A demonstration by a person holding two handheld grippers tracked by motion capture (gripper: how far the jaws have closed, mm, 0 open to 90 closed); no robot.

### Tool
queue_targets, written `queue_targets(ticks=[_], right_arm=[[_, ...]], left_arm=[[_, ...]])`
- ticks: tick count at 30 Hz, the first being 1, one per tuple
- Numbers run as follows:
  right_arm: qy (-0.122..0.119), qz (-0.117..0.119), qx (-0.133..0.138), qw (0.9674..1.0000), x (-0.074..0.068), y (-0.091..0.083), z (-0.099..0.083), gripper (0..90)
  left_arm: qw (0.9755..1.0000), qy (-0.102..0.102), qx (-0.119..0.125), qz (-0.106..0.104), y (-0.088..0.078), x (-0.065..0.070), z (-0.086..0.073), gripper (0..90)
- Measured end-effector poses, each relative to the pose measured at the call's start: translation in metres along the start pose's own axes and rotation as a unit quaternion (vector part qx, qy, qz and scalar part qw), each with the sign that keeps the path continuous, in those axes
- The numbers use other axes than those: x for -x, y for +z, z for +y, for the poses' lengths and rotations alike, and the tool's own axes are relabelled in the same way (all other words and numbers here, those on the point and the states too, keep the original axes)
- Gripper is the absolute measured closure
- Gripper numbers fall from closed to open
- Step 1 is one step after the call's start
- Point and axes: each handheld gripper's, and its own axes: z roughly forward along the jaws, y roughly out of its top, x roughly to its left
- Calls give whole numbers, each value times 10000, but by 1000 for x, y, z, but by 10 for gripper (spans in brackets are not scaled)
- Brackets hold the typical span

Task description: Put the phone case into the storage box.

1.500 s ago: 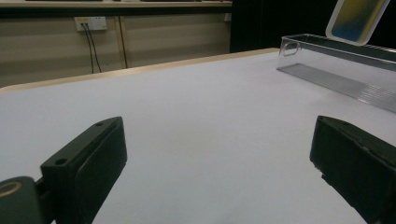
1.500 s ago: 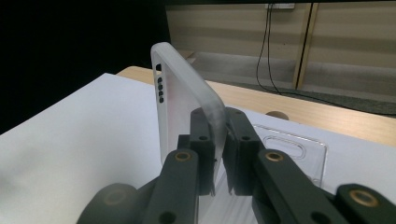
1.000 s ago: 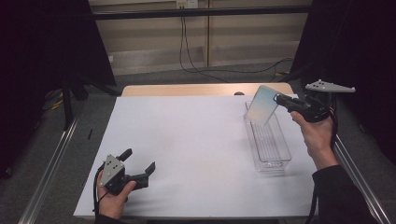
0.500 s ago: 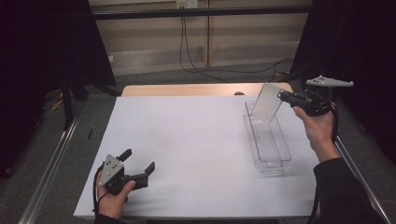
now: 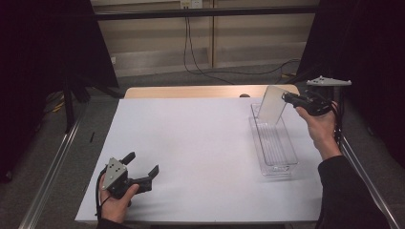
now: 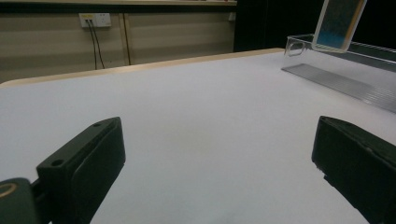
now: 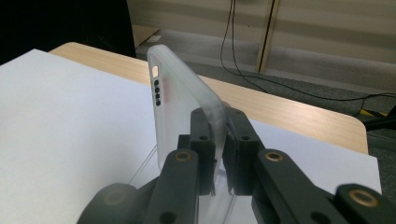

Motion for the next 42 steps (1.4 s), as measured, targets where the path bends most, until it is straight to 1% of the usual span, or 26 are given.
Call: queue_targets(ticks=[2, 3, 9, 12, 15, 17, 20, 23, 27, 29, 31, 33, 34, 37, 40, 42], right_arm=[[-72, -30, -40, 10000, -1, 4, 0, 828], [-94, -38, -54, 9999, -1, 5, 0, 827], [-150, -107, -84, 9998, -1, 12, 1, 828], [-249, -148, -126, 9995, -2, 16, 0, 828], [-229, -165, -139, 9995, -1, 19, -1, 828], [-235, -172, -162, 9994, -1, 22, -2, 828], [-256, -188, -200, 9993, -1, 26, -3, 828], [-258, -181, -203, 9993, -1, 30, -5, 828], [-291, -215, -240, 9991, -2, 34, -6, 828], [-326, -252, -241, 9989, -3, 36, -6, 828], [-349, -277, -257, 9987, -3, 37, -7, 828], [-363, -300, -261, 9985, -4, 38, -7, 828], [-375, -310, -266, 9985, -4, 39, -7, 829], [-419, -366, -265, 9981, -5, 41, -7, 829], [-422, -433, -261, 9978, -4, 43, -8, 829], [-435, -471, -270, 9976, -4, 45, -8, 828]], left_arm=[[10000, 22, -12, -6, 0, 0, 0, 27], [10000, -5, -11, -16, 0, 0, 0, 27], [10000, -6, -18, -1, 1, 0, 0, 27], [10000, -2, -14, 4, 0, 0, 0, 27], [10000, 31, -4, 23, 0, 0, 0, 28], [10000, -13, -6, 22, 1, 0, 0, 28], [10000, -1, -10, 21, 1, 0, 0, 28], [10000, 48, -28, 4, 1, 0, -1, 28], [10000, -10, -1, 41, 1, 0, -1, 28], [10000, 1, -34, 83, 1, -1, -1, 28], [10000, -18, -35, 72, 1, -1, -1, 28], [9999, 51, -57, 91, 1, -1, -1, 28], [9999, 51, -62, 66, 1, -1, -1, 28], [9999, 61, -64, 101, 1, -2, -1, 28], [9999, 6, -29, 113, 1, -1, -1, 28], [9999, 15, -30, 115, 1, -1, -1, 28]])
